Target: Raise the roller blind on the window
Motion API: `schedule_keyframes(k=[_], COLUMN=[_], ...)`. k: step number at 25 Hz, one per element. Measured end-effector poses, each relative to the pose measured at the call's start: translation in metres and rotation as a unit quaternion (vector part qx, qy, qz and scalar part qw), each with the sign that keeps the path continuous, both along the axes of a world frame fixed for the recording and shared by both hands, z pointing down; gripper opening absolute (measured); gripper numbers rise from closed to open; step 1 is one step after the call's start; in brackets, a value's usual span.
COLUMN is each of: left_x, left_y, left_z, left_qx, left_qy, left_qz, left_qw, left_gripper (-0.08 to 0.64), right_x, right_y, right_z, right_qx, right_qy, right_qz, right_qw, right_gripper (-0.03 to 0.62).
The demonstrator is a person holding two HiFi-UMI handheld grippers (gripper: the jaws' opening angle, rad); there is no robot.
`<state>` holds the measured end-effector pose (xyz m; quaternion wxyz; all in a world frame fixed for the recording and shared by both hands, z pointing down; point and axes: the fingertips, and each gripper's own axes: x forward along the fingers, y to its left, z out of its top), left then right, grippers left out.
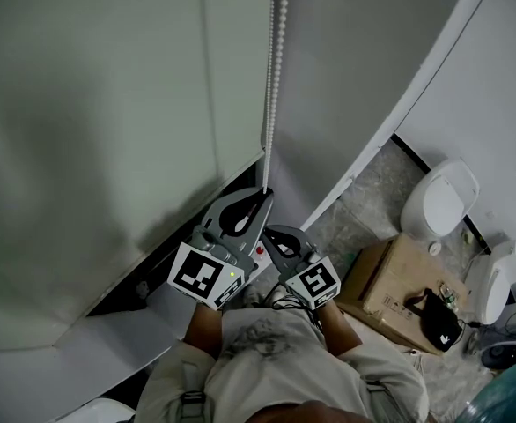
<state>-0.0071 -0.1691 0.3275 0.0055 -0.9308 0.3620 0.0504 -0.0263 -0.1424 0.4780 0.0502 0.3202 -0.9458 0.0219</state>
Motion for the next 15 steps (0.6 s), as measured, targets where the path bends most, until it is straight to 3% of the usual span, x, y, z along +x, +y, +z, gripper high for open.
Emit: schedule_keyframes(k=[15], left_x=[0.006], left_y=[0.003], left_z=[0.062], left_qx=[-0.062], left_qy=[-0.012], left_qz=[-0.007], left_qw=[0.9980], left_gripper=[0.020], right_x=[0.005], right_y=[0.007], right_z=[0.059], right_qx=[-0.054], right_qy=[0.032], right_qz=[-0.006], right_qw=[0.998], right_gripper=[0.011])
